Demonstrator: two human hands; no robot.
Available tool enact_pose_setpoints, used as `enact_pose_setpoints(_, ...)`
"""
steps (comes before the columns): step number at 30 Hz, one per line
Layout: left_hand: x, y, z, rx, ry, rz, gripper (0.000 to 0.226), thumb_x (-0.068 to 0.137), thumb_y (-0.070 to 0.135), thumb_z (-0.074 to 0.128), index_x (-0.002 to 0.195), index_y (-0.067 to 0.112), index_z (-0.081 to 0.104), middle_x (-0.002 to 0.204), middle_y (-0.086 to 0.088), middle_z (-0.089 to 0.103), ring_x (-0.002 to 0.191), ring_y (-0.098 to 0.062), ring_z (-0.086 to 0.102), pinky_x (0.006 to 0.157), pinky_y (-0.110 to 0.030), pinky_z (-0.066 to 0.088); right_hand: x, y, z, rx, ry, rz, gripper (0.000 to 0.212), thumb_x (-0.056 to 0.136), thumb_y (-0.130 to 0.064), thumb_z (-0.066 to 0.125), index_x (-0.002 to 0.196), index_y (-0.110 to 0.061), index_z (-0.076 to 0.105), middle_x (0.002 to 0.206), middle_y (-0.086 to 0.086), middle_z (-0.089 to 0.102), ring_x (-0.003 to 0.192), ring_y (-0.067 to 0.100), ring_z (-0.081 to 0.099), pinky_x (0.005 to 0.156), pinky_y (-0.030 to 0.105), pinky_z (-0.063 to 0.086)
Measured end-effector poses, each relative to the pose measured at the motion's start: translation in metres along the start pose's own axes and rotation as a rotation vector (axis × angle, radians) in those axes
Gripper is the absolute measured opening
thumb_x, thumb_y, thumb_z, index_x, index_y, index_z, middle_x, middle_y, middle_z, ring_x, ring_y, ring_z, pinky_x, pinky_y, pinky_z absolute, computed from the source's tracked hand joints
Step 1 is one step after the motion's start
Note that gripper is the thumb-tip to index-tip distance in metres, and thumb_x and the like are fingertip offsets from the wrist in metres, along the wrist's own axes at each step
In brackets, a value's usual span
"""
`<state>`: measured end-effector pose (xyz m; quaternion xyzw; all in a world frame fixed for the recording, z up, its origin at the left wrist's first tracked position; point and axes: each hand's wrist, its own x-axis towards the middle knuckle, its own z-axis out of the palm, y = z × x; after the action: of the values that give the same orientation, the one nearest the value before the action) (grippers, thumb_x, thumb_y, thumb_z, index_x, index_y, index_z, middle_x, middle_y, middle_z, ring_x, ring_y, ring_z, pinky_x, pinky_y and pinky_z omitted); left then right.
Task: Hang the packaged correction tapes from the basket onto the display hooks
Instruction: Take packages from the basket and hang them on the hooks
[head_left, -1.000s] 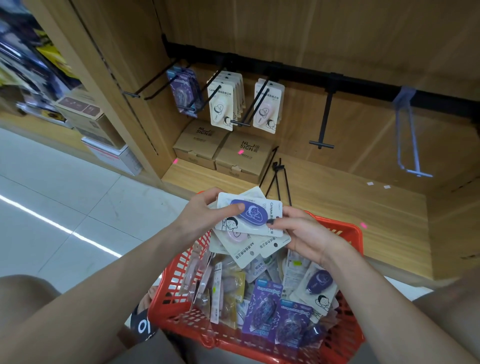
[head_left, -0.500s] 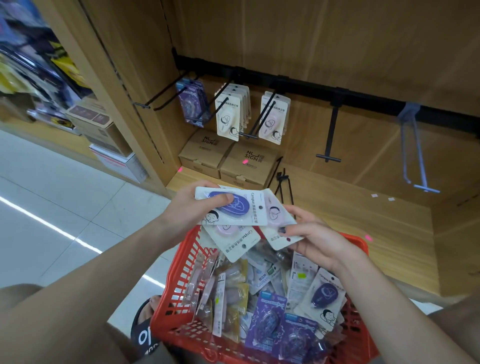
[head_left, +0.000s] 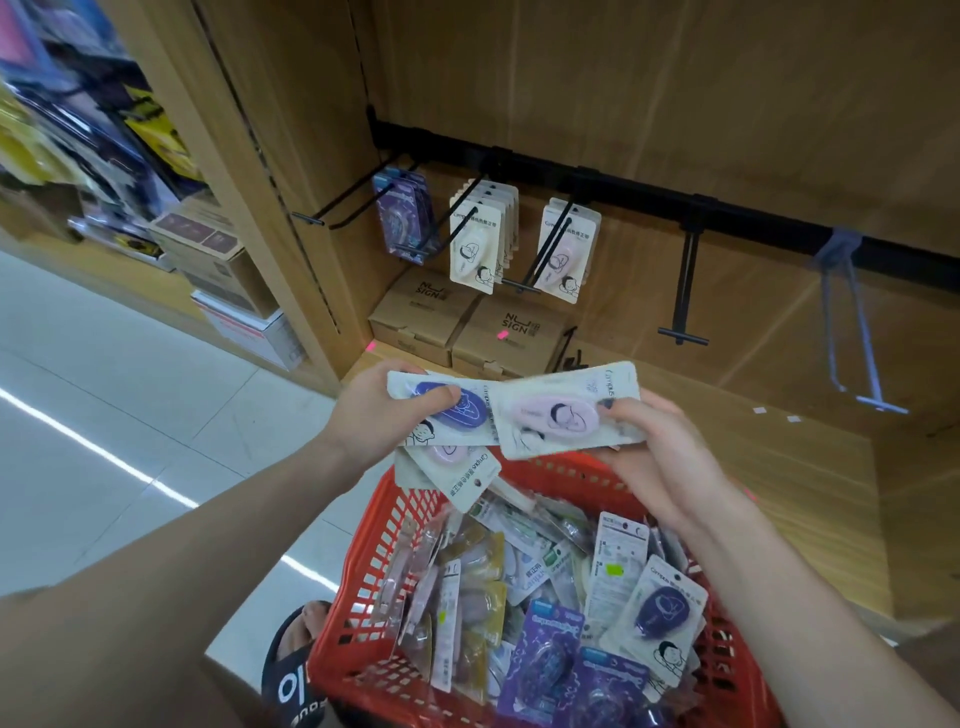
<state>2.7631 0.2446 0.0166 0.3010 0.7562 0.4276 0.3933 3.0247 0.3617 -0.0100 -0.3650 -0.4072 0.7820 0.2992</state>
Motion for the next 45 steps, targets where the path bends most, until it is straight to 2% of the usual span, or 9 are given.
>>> enact_pose_setpoints(5,-0.008,0.006,0.018,-0.008,-0.116,0.092,0.04,0.08,0.044,0.089,0.097,0.016,0.065,0.091,0.0,0.081,0.084,-0.02,0.08,0.084,-0.055,0.063,0.006,0.005,0.025,-0.136,0.237,-0.009,0.014,0.099,0.0,0.062,0.108,-0.002,0.071,0.101,0.017,0.08,0.09,0.029,0.078,0.069,0.039,0.063)
enact_pose_setpoints(12,-0.007,0.015,0.025,0.071,-0.082,0.186,0.039,0.08,0.042,0.089,0.093,0.016,0.063,0.087,0.006,0.08,0.08,-0.017,0.079,0.078,-0.056,0.063,0.02,-0.004,0.044,-0.261,0.317,-0.09,0.011,0.097,-0.004,0.067,0.107,-0.007,0.071,0.093,0.011,0.081,0.087,0.028,0.079,0.081,0.047,0.063)
enact_pose_setpoints(18,0.003,0.01,0.025,0.298,0.044,0.263,0.037,0.077,0.05,0.087,0.088,0.03,0.058,0.08,0.018,0.075,0.068,-0.004,0.074,0.055,-0.035,0.062,0.032,-0.008,0.049,-0.212,0.44,-0.009,0.012,0.108,-0.019,0.05,0.115,-0.011,0.056,0.105,0.017,0.075,0.093,0.031,0.074,0.088,0.051,0.059)
enact_pose_setpoints(20,0.008,0.01,0.025,0.351,0.071,0.263,0.038,0.076,0.054,0.086,0.086,0.031,0.056,0.078,0.017,0.074,0.068,-0.003,0.072,0.055,-0.034,0.061,0.036,-0.008,0.054,-0.106,0.4,0.112,0.016,0.11,-0.019,0.046,0.119,-0.01,0.056,0.111,0.019,0.075,0.094,0.03,0.074,0.082,0.046,0.059)
enact_pose_setpoints(22,0.011,0.011,0.024,0.384,0.094,0.262,0.038,0.075,0.055,0.086,0.083,0.03,0.057,0.075,0.017,0.072,0.069,0.0,0.069,0.055,-0.031,0.057,0.039,-0.01,0.057,0.041,0.242,0.254,0.027,0.11,-0.02,0.045,0.124,-0.002,0.059,0.118,0.023,0.073,0.105,0.035,0.073,0.088,0.049,0.059)
enact_pose_setpoints(25,0.014,0.01,0.021,0.364,0.095,0.249,0.036,0.077,0.05,0.086,0.082,0.029,0.058,0.073,0.017,0.071,0.065,0.002,0.069,0.054,-0.032,0.058,0.039,-0.011,0.058,0.164,0.065,0.315,0.019,0.104,-0.011,0.054,0.113,0.002,0.064,0.113,0.024,0.074,0.102,0.035,0.076,0.09,0.051,0.061)
enact_pose_setpoints(30,0.019,0.011,0.004,0.418,0.093,0.201,0.037,0.079,0.054,0.082,0.088,0.033,0.053,0.08,0.02,0.069,0.062,0.005,0.07,0.053,-0.033,0.062,0.038,-0.006,0.056,-0.023,0.071,0.122,0.045,0.088,0.013,0.067,0.129,-0.006,0.061,0.118,0.015,0.077,0.107,0.032,0.076,0.082,0.047,0.065)
enact_pose_setpoints(36,0.027,0.021,-0.009,0.346,0.164,0.189,0.039,0.079,0.056,0.083,0.091,0.032,0.054,0.078,0.022,0.067,0.059,0.012,0.067,0.042,-0.022,0.056,0.039,0.001,0.069,-0.293,0.161,-0.138,0.037,0.087,0.009,0.074,0.115,-0.01,0.06,0.108,0.01,0.08,0.1,0.032,0.077,0.084,0.055,0.062)
enact_pose_setpoints(45,0.03,0.021,-0.011,0.33,0.178,0.196,0.041,0.077,0.059,0.083,0.093,0.034,0.055,0.076,0.024,0.064,0.06,0.018,0.064,0.038,-0.015,0.049,0.064,0.006,0.076,-0.297,0.201,-0.238,0.036,0.085,-0.011,0.075,0.116,-0.024,0.063,0.11,0.001,0.08,0.101,0.022,0.077,0.087,0.05,0.061)
